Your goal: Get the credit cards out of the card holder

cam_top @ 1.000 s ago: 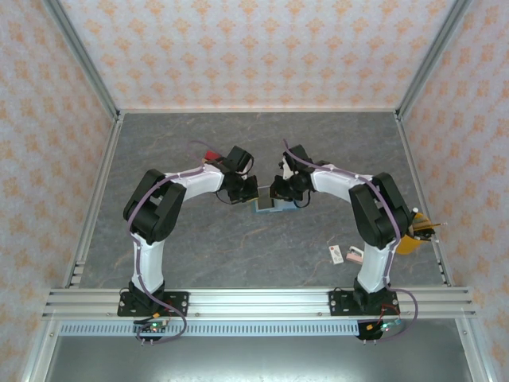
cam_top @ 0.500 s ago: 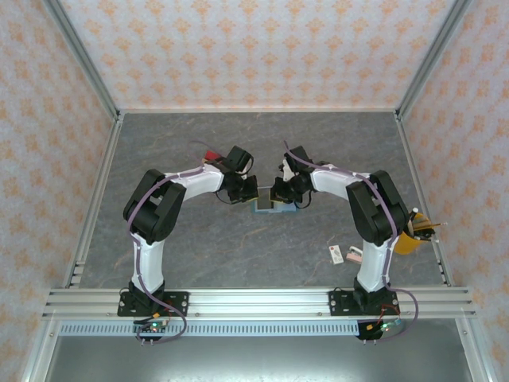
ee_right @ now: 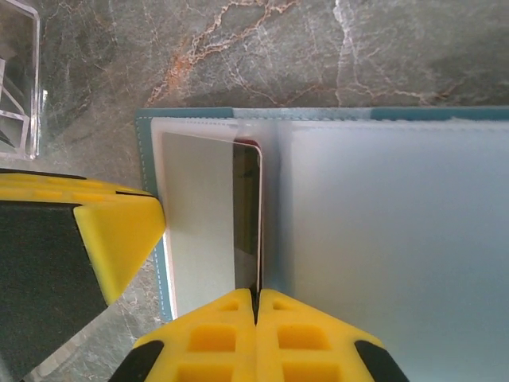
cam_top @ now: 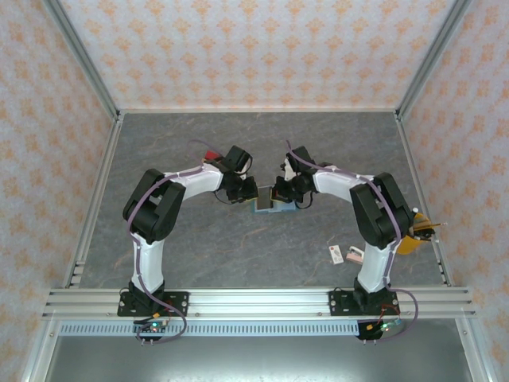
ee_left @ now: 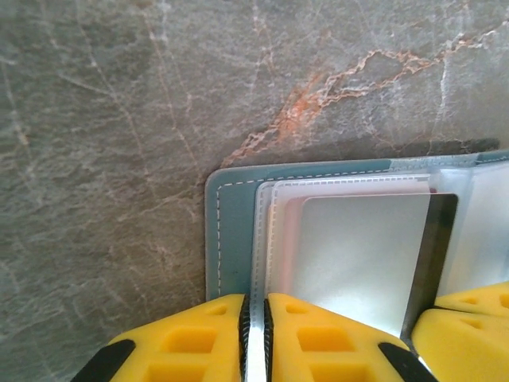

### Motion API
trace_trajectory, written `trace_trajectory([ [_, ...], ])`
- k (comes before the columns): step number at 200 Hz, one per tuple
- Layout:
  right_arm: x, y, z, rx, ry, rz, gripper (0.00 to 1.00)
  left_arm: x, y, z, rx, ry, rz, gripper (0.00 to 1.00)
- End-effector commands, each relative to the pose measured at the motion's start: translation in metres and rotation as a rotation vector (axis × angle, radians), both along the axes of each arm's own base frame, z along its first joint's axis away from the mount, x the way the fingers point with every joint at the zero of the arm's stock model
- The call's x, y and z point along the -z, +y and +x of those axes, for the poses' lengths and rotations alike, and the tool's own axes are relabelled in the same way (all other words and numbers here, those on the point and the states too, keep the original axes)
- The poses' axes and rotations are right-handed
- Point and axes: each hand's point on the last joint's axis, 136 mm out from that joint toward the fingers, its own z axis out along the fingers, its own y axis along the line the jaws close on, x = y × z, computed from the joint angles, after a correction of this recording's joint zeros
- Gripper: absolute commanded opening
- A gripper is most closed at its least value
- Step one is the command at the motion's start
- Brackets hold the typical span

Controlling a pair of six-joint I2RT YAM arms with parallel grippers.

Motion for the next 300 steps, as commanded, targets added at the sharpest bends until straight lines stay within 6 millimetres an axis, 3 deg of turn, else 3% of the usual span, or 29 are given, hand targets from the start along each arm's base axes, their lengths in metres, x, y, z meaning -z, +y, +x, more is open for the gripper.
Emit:
trace_trajectory([
  [1, -0.004, -0.014, -0.001, 0.041, -0.027, -0.069, 0.00, 0.012, 0.016, -0.008, 0.020, 0.050, 0.081, 0.18],
  [38, -0.002, -0.022, -0.003, 0.050, -0.028, -0.103, 0.00, 0.018, 0.015, -0.009, 0.023, 0.066, 0.061, 0.17],
  [67, -0.002, -0.016, -0.004, 0.034, -0.024, -0.074, 0.00, 0.018, 0.014, -0.009, 0.026, 0.066, 0.057, 0.15],
  [119, 0.004, -0.007, -0.003, 0.013, 0.006, -0.036, 0.05, -0.028, -0.002, 0.008, 0.076, -0.056, -0.023, 0.15],
  [139, 0.007, -0.007, -0.004, 0.011, 0.012, -0.038, 0.06, -0.034, -0.014, 0.006, 0.099, -0.073, -0.063, 0.15],
  [160, 0.008, -0.007, -0.003, 0.014, 0.017, -0.036, 0.10, -0.023, -0.021, 0.001, 0.114, -0.046, -0.057, 0.13],
  [188, 0.011, -0.008, -0.003, 0.017, 0.029, -0.026, 0.14, -0.002, -0.016, -0.003, 0.086, 0.003, -0.022, 0.10],
  [236, 0.017, -0.008, -0.003, 0.019, 0.048, -0.018, 0.20, 0.005, -0.010, -0.004, 0.060, 0.022, 0.016, 0.09],
  [300, 0.024, -0.001, -0.004, 0.003, 0.075, 0.020, 0.23, 0.033, 0.004, -0.019, 0.043, 0.106, 0.081, 0.07],
])
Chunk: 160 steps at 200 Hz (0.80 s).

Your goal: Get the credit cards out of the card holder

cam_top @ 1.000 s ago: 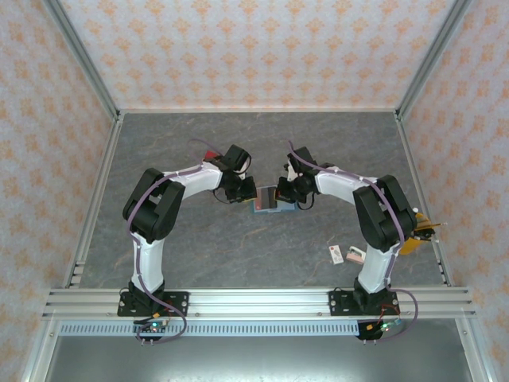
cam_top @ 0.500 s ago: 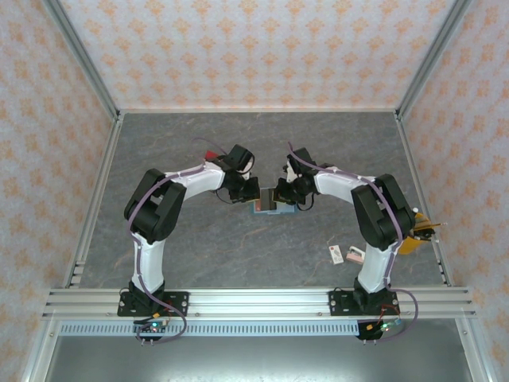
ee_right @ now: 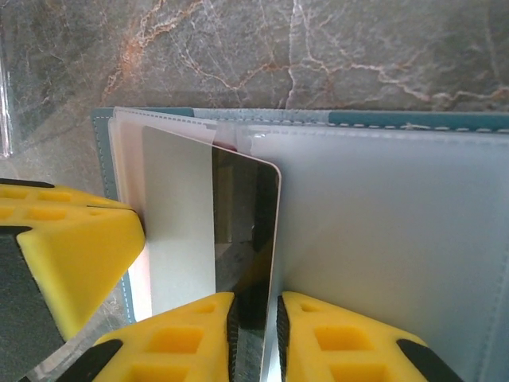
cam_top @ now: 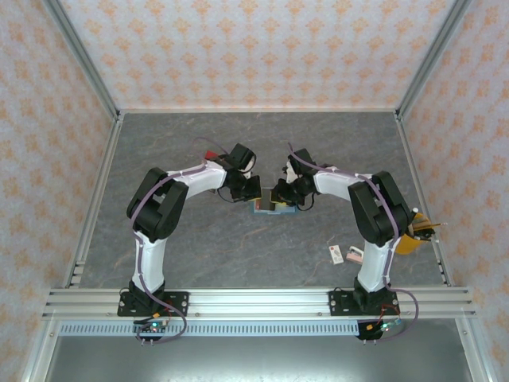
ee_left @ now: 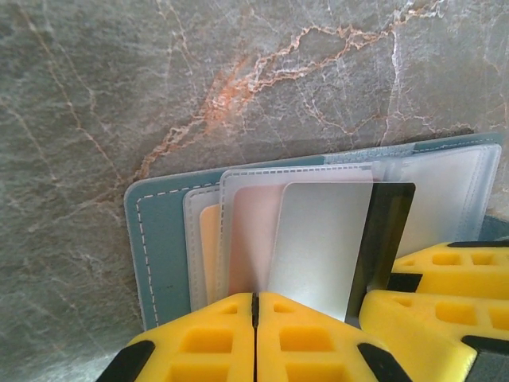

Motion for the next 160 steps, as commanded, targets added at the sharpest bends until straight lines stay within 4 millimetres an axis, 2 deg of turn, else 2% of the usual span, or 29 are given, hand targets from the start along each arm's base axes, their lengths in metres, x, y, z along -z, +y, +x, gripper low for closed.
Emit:
trace_trajectory([
  [1, 0.010, 0.002, 0.000, -0.001, 0.023, 0.002, 0.23, 0.037, 0.020, -0.018, -0.027, 0.096, 0.113, 0.07],
  [24, 0.008, 0.003, 0.003, 0.005, 0.015, 0.008, 0.22, 0.042, 0.024, -0.023, -0.033, 0.109, 0.125, 0.07],
  [65, 0.000, 0.003, 0.008, 0.020, -0.010, 0.014, 0.09, 0.043, 0.027, -0.025, -0.035, 0.110, 0.135, 0.06],
  [89, -0.004, -0.006, 0.008, 0.039, -0.026, -0.016, 0.03, 0.037, 0.029, -0.022, -0.034, 0.096, 0.144, 0.07],
  [129, -0.014, -0.033, 0.003, 0.092, -0.034, -0.027, 0.00, 0.011, 0.023, -0.011, -0.018, 0.040, 0.111, 0.16],
  [160, -0.035, -0.037, -0.004, 0.063, -0.083, -0.006, 0.00, -0.017, 0.011, -0.002, -0.007, -0.009, 0.042, 0.27],
])
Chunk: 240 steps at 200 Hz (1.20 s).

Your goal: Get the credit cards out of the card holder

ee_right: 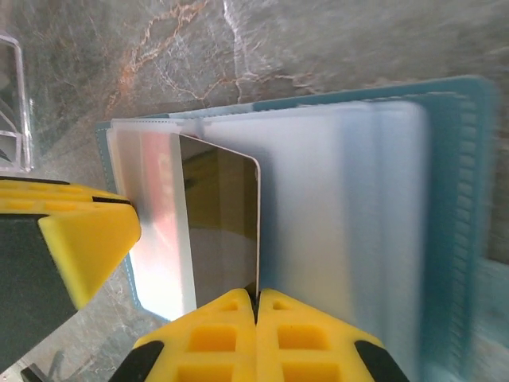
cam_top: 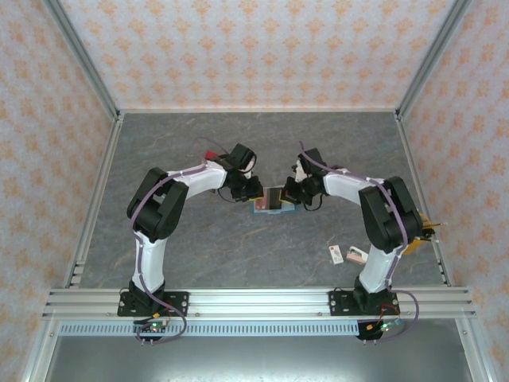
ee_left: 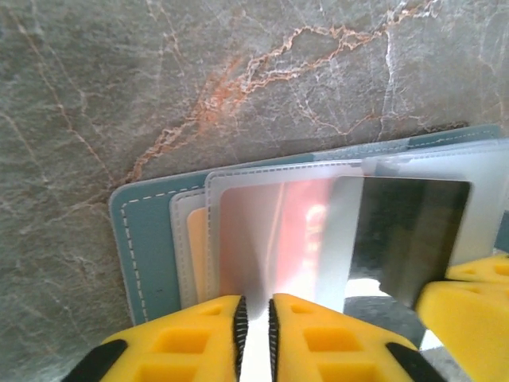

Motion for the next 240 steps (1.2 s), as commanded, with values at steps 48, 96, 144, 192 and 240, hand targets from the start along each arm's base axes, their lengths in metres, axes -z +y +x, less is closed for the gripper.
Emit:
trace_trajectory([
  [48, -0.068, -0.002, -0.011, -0.070, -0.183, 0.074, 0.00, -0.074, 0.004, 0.005, -0.020, -0.121, -0.106, 0.52],
  [96, -0.109, 0.018, -0.015, -0.122, -0.264, 0.244, 0.00, -0.118, 0.000, 0.001, -0.029, -0.225, -0.349, 0.70],
  [144, -0.144, 0.025, -0.011, -0.130, -0.283, 0.468, 0.00, -0.142, -0.014, -0.011, 0.022, -0.250, -0.520, 0.73],
  [192, -0.152, 0.028, -0.015, -0.148, -0.279, 0.524, 0.00, -0.166, -0.029, -0.009, 0.063, -0.271, -0.671, 0.69],
  [240, -0.145, 0.026, -0.013, -0.133, -0.264, 0.503, 0.00, -0.181, -0.028, -0.014, 0.095, -0.307, -0.702, 0.44],
])
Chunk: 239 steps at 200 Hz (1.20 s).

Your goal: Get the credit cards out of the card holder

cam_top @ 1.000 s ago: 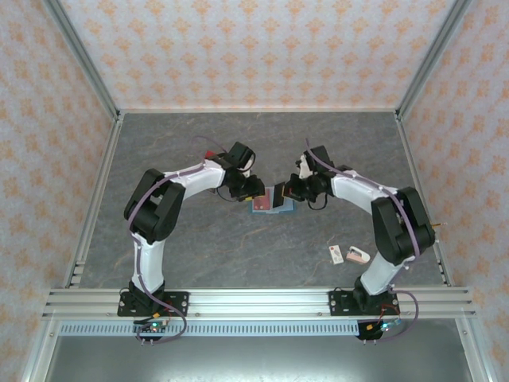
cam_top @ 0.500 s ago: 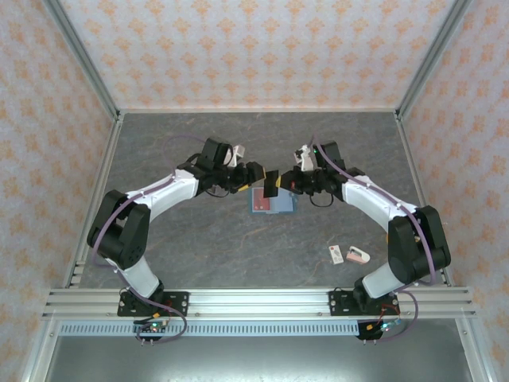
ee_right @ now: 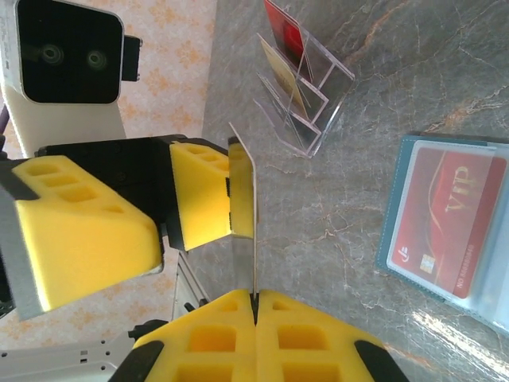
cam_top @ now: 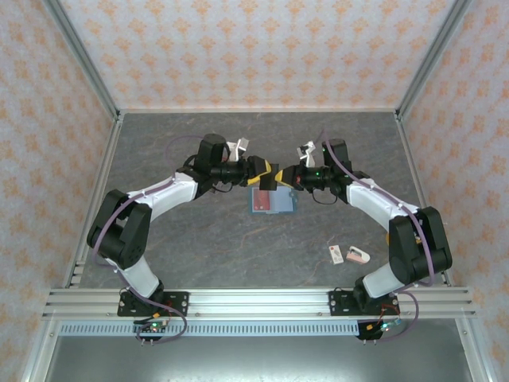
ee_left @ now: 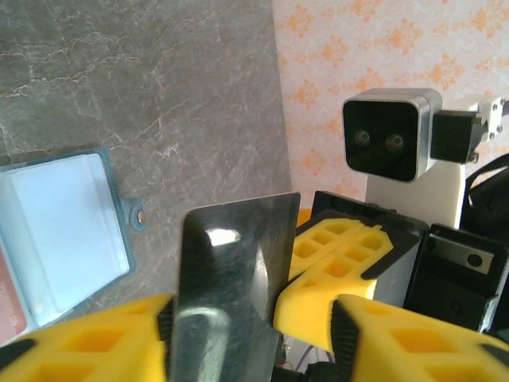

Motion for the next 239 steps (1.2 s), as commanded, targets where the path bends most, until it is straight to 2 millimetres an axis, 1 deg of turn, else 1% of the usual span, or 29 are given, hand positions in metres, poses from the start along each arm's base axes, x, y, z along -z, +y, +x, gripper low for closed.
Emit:
trace_trajectory([
  [1, -0.011, 0.003, -0.002, -0.020, -0.035, 0.022, 0.00, -0.026, -0.006, -0.009, 0.055, -0.074, -0.064, 0.43],
  [22, -0.003, 0.000, 0.001, -0.001, -0.016, -0.003, 0.00, -0.024, -0.003, -0.010, 0.050, -0.074, -0.056, 0.29],
  [39, 0.002, -0.002, 0.003, 0.008, -0.004, -0.015, 0.00, -0.022, -0.003, -0.011, 0.050, -0.068, -0.052, 0.20],
  [56, 0.005, -0.004, 0.003, 0.018, 0.005, -0.037, 0.04, -0.018, -0.001, -0.010, 0.045, -0.063, -0.034, 0.09],
  [69, 0.008, -0.007, 0.003, 0.034, 0.009, -0.064, 0.12, -0.013, 0.002, -0.010, 0.035, -0.052, -0.006, 0.00],
  [89, 0.017, -0.019, 0.002, 0.077, 0.008, -0.149, 0.28, -0.007, 0.009, -0.010, 0.009, -0.056, 0.057, 0.00],
  [113, 0.033, -0.042, 0.003, 0.166, 0.000, -0.299, 0.50, 0.001, 0.024, -0.009, -0.046, -0.043, 0.165, 0.00],
  [124, 0.039, -0.052, 0.004, 0.199, -0.010, -0.360, 0.59, 0.006, 0.037, -0.008, -0.098, -0.028, 0.247, 0.00],
  [134, 0.043, -0.060, 0.005, 0.224, -0.026, -0.400, 0.67, 0.014, 0.055, -0.006, -0.168, 0.000, 0.356, 0.00],
  [158, 0.049, -0.075, 0.006, 0.270, -0.068, -0.476, 0.73, 0.022, 0.104, -0.004, -0.363, 0.058, 0.591, 0.00],
  [172, 0.051, -0.080, 0.007, 0.284, -0.084, -0.506, 0.77, 0.024, 0.131, -0.005, -0.466, 0.099, 0.713, 0.00],
  [183, 0.052, -0.082, 0.006, 0.289, -0.093, -0.518, 0.80, 0.025, 0.150, -0.007, -0.533, 0.131, 0.795, 0.00],
  [209, 0.057, -0.082, 0.004, 0.276, -0.100, -0.519, 0.84, 0.024, 0.178, -0.006, -0.665, 0.187, 0.921, 0.00],
  [221, 0.059, -0.081, 0.002, 0.263, -0.101, -0.517, 0.86, 0.023, 0.192, -0.004, -0.767, 0.215, 0.947, 0.00],
  [239, 0.059, -0.078, 0.000, 0.246, -0.105, -0.507, 0.88, 0.027, 0.197, 0.004, -0.876, 0.228, 0.912, 0.00],
])
